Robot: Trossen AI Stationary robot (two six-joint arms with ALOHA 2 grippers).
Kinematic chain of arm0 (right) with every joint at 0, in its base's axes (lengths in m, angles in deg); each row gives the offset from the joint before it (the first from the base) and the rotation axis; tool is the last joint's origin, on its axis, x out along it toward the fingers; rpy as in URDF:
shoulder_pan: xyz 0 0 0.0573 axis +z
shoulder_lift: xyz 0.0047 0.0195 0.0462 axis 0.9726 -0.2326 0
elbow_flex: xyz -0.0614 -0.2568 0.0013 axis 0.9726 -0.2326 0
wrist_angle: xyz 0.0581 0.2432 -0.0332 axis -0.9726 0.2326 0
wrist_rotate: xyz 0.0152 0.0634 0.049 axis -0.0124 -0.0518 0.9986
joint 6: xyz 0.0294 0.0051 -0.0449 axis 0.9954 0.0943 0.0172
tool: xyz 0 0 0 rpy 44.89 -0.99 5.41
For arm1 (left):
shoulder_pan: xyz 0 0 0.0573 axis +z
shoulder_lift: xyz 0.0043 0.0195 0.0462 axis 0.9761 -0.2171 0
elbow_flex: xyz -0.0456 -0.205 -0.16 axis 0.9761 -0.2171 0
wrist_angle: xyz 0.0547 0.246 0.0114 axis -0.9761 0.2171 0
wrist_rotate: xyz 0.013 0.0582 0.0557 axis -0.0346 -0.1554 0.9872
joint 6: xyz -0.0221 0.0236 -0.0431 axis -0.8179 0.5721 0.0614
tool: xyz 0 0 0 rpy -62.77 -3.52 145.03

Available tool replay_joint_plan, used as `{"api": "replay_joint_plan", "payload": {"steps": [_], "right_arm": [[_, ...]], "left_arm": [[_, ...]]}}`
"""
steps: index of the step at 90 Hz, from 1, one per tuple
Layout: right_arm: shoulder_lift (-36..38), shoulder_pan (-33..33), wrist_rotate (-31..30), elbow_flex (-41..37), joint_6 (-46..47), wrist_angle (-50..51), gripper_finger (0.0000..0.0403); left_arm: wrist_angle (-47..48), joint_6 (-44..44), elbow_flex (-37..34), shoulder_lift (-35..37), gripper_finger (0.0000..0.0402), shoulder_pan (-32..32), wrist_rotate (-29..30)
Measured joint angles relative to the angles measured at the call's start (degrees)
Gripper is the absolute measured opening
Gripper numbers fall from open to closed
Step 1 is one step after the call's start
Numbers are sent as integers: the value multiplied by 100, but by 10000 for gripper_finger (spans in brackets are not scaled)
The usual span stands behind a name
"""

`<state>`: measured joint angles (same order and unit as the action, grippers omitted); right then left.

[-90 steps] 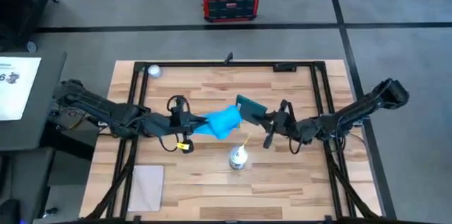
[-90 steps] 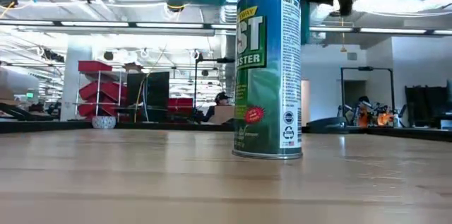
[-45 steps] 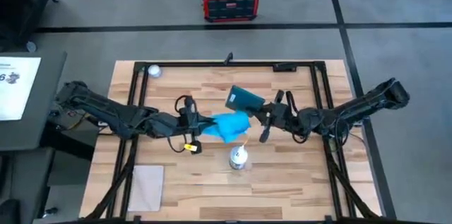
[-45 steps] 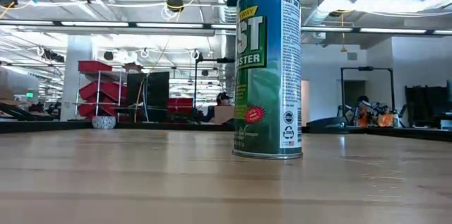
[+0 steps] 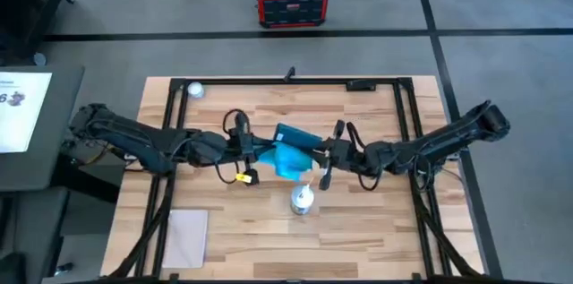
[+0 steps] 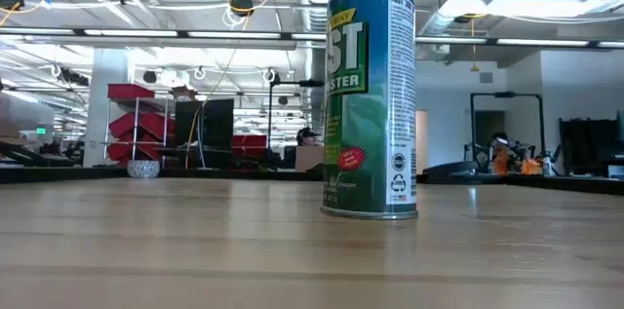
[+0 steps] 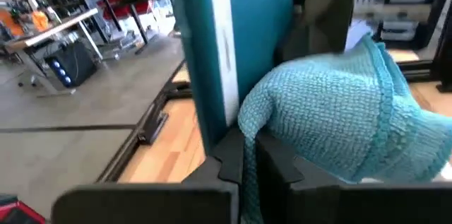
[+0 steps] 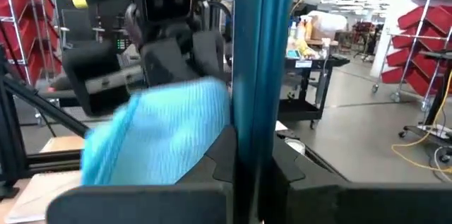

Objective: Apply microfiber cloth
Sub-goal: Wipe the back of the blue tablet with the blue microfiber cloth

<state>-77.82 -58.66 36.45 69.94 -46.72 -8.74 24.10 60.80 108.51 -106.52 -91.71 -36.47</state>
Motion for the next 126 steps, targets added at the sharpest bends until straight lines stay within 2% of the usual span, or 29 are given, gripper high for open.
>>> {"api": "replay_joint_plan", "payload": {"steps": [21, 32, 47, 65, 80, 100, 126], "right_arm": [[2, 19, -30, -2, 44, 62, 9], [2, 19, -25, -3, 175, 193, 9], [-7, 21, -64, -28, 176, 307, 9], [-7, -36, -34, -20, 152, 255, 9], [-7, -37, -49, -20, 134, 284, 9], [5, -49, -194, -7, 181, 240, 9], [14, -46, -235, 0, 214, 286, 9]], "left_arm": [[65, 428, 462, 83, 0, 23, 28], [178, 334, 492, 83, 0, 25, 43], [61, -219, 127, -27, 0, 23, 72], [-605, -789, -445, -410, 0, -85, -62], [-835, -697, -462, -509, 0, -86, 45], [-606, 5, 90, -218, 0, 220, -10], [-29, 598, 846, -211, 0, 386, -24]]}}
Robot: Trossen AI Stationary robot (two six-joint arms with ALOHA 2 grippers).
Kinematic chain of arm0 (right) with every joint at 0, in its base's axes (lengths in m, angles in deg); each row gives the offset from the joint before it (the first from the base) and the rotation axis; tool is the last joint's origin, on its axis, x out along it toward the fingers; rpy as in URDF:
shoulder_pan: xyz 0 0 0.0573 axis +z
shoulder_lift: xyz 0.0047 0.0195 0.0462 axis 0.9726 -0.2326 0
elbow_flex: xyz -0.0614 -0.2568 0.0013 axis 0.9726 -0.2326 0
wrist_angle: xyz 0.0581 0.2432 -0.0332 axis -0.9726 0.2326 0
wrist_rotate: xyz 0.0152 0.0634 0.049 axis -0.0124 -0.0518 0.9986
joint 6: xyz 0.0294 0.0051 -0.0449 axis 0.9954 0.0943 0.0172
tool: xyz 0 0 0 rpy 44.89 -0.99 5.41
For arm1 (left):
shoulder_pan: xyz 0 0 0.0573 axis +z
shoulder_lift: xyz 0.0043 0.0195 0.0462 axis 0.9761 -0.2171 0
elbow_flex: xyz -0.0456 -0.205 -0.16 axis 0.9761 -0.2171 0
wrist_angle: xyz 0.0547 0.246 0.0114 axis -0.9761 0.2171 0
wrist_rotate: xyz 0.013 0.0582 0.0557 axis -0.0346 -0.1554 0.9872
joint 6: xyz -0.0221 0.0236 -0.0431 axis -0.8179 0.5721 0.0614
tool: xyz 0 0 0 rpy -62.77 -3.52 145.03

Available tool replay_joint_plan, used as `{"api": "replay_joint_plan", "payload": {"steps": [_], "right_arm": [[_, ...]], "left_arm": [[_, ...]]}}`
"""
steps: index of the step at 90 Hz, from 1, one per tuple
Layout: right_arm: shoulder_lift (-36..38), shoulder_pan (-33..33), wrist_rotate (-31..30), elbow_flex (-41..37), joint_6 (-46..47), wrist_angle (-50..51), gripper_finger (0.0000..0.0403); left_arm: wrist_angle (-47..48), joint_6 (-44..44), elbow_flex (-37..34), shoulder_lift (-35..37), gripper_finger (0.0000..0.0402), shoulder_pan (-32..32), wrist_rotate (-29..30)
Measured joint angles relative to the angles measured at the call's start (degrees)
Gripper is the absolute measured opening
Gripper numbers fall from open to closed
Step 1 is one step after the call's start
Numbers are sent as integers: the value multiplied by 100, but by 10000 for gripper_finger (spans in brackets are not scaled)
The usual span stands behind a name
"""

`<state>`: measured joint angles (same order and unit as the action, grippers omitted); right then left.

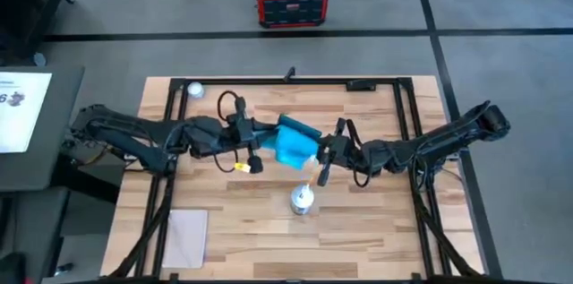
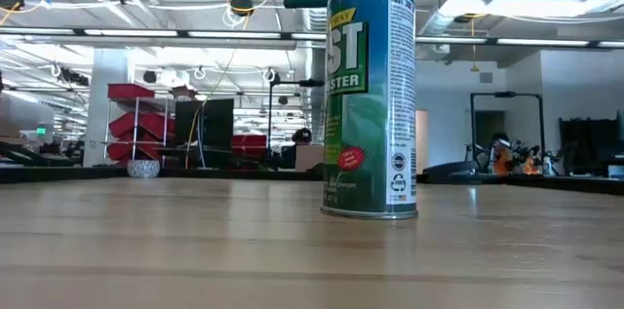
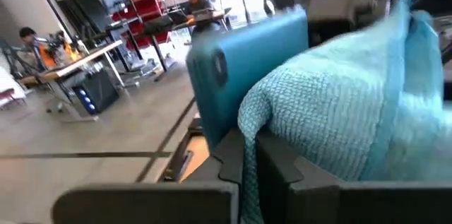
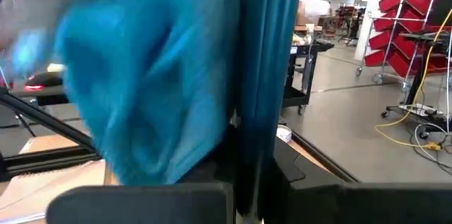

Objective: Apply microfiber cloth
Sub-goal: Wipe the back of the blue tablet with the blue microfiber cloth

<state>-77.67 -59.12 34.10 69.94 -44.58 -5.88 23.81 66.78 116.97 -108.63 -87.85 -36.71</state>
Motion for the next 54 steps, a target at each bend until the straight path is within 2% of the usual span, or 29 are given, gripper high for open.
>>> {"api": "replay_joint_plan", "payload": {"steps": [23, 34, 54], "right_arm": [[-12, -37, 65, -6, 242, 301, 9], [-27, -37, 72, -32, 236, 390, 9], [-32, -33, 158, -33, 170, 393, 9]], "left_arm": [[61, -55, 146, 2, 0, 7, 65], [-78, -457, -213, 21, 0, 7, -40], [-1001, -921, -1114, 6, 0, -148, -78]]}}
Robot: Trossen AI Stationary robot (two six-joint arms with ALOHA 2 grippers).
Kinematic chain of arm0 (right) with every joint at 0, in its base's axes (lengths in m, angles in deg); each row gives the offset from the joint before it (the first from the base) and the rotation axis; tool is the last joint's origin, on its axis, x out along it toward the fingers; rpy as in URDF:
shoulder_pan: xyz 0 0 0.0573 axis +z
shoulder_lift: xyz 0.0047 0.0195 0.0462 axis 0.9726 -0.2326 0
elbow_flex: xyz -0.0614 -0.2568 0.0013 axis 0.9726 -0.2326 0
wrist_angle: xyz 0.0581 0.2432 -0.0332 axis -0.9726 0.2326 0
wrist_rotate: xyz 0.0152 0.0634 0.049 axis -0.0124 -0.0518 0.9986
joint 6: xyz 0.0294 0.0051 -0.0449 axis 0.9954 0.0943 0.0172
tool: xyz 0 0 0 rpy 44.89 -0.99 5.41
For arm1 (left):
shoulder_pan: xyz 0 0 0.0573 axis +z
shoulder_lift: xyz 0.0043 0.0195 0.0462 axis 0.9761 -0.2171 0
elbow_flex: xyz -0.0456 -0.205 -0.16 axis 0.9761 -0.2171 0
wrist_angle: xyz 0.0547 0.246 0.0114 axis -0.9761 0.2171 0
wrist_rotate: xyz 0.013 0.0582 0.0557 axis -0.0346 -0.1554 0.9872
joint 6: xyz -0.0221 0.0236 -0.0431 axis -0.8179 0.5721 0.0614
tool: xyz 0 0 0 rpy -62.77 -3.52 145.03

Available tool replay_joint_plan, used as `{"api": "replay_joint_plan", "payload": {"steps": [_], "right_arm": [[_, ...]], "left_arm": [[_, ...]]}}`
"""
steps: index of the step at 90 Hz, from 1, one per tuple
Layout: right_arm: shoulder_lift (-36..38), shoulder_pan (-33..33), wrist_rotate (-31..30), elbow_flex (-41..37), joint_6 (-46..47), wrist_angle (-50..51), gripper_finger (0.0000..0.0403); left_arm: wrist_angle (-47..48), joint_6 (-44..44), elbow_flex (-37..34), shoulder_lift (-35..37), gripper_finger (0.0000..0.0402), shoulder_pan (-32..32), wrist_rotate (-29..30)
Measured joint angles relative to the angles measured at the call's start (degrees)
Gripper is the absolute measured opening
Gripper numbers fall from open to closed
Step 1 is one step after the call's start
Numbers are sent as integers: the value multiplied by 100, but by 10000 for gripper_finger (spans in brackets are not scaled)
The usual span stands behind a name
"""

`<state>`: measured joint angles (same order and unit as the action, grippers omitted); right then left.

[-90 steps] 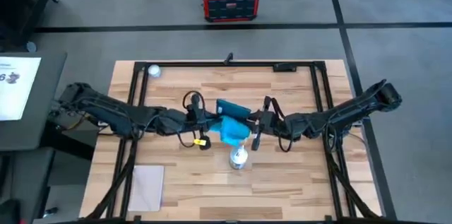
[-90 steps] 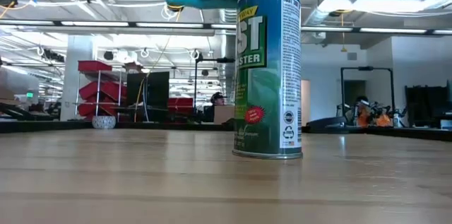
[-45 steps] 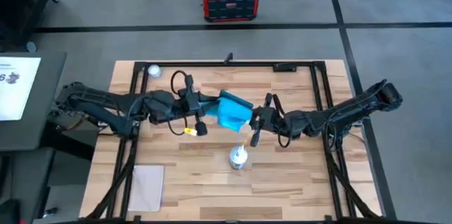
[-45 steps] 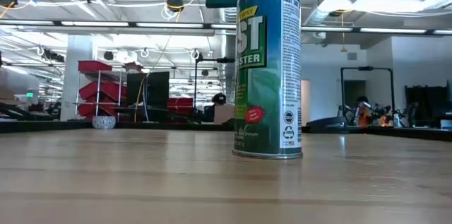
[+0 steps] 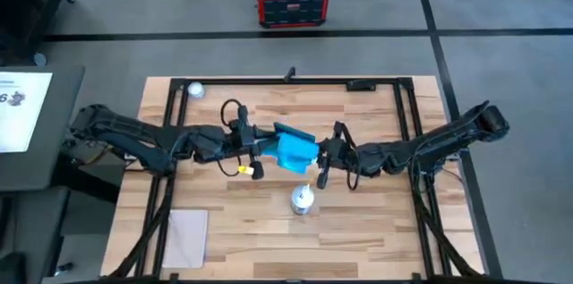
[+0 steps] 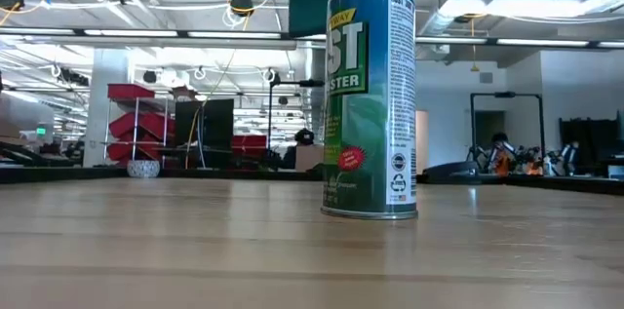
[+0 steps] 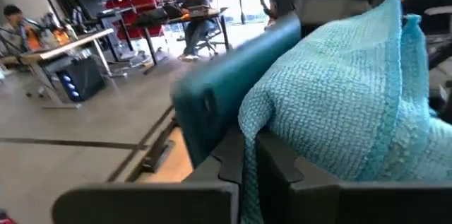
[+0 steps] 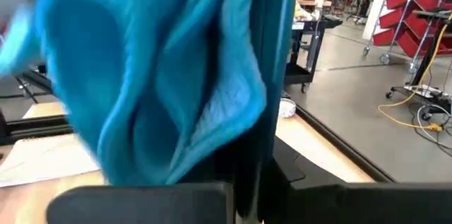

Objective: Apply microfiber cloth
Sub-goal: Wipe the back of the blue tablet with the blue microfiber cloth

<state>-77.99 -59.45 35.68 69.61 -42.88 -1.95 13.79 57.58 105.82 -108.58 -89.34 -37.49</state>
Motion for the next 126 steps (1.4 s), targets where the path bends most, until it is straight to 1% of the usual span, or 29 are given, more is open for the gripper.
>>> {"api": "replay_joint_plan", "payload": {"steps": [7, 18, 28, 40, 51, 61, 66, 76, 106, 126], "right_arm": [[0, 0, 11, 0, -2, -46, 9], [3, 0, -9, 5, 8, -105, 9], [29, 2, -82, 32, 28, -188, 9], [33, 2, -131, 35, 66, -196, 9], [33, 2, -123, 35, 68, -151, 9], [23, -19, -82, 29, 65, -43, 9], [14, -26, -53, 21, 60, -2, 9], [4, -26, -19, 9, 29, 48, 9], [2, -24, 19, 9, -69, -127, 8], [11, -23, -9, 11, -132, -323, 8]], "left_arm": [[-255, -68, -221, -1, 0, -37, 2], [-401, 120, -228, -13, 0, 17, -20], [-280, 484, 74, -13, 0, 157, -64], [216, 810, 604, -15, 0, 287, -121], [469, 927, 978, -14, 0, 293, -145], [658, 785, 1004, -7, 0, 219, -107], [667, 666, 888, -13, 0, 171, -85], [388, 378, 492, -69, 0, 76, -80], [-1032, -435, -997, -120, 0, -33, -101], [-1679, -597, -1473, -122, 0, -33, -81]]}}
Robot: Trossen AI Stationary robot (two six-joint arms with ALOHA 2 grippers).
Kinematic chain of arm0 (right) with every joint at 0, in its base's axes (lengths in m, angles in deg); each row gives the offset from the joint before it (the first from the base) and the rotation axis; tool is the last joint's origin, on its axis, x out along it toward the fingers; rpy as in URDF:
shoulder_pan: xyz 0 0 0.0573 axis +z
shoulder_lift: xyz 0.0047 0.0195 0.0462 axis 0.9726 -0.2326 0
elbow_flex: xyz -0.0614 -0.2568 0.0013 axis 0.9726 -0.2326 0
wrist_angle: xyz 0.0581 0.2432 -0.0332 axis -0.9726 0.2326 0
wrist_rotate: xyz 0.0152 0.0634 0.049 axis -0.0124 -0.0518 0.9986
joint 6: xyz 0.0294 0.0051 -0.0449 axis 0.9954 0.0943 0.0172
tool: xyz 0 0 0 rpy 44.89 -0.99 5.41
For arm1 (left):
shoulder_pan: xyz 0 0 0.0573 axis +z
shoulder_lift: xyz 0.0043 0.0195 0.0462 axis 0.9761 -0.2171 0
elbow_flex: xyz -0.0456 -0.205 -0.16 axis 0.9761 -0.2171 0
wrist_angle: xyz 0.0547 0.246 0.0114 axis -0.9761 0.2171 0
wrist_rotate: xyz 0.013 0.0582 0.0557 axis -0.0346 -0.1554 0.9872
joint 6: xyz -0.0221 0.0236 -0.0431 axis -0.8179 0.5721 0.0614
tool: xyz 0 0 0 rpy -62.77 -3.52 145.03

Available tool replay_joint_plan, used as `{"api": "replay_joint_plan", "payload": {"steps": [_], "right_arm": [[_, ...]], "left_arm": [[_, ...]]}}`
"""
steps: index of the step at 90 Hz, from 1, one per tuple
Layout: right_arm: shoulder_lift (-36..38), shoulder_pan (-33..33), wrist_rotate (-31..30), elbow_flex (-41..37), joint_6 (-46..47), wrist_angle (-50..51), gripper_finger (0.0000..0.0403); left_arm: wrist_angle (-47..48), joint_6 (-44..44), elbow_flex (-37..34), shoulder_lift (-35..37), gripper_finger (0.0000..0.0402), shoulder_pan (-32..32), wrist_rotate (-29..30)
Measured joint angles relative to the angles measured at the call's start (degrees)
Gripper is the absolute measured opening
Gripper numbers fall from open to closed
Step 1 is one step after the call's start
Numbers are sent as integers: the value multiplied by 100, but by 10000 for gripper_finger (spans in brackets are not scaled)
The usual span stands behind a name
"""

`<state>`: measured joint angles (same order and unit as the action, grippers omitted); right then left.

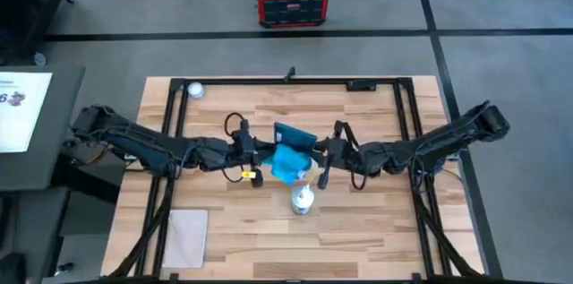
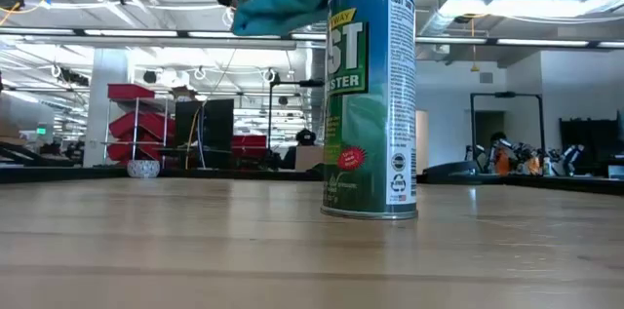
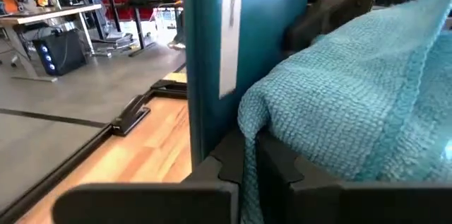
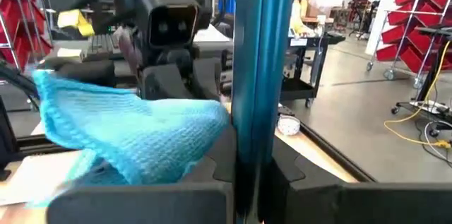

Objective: Apply microfiber cloth
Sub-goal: Wipe the back of the blue tablet with the blue microfiber cloth

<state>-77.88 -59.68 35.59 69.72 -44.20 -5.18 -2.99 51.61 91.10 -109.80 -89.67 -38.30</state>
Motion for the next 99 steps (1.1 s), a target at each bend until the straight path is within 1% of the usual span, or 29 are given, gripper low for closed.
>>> {"api": "replay_joint_plan", "payload": {"steps": [11, 23, 31, 37, 61, 81, 93, 99], "right_arm": [[2, 1, -23, 3, 49, -7, 8], [7, 1, -22, 9, 60, -28, 8], [9, 1, -29, 9, 69, -28, 8], [11, 4, -36, 11, 80, -28, 8], [22, 27, -85, 22, 107, 5, 8], [20, 27, -76, 22, 110, 79, 8], [4, 38, -33, 16, 137, 237, 8], [-8, 86, -43, 1, 72, 290, 8]], "left_arm": [[-158, 68, -23, 0, 0, 0, -1], [-664, 490, 6, -2, 0, 10, -4], [-719, 846, 247, -2, 0, 63, -74], [-661, 1056, 489, -2, 0, 125, -249], [459, 1614, 1499, -2, 0, 349, -568], [1115, 2003, 1998, 31, 0, 374, -587], [1810, 1925, 2056, 187, 0, 374, -605], [1979, 1796, 1896, 319, 0, 374, -622]]}}
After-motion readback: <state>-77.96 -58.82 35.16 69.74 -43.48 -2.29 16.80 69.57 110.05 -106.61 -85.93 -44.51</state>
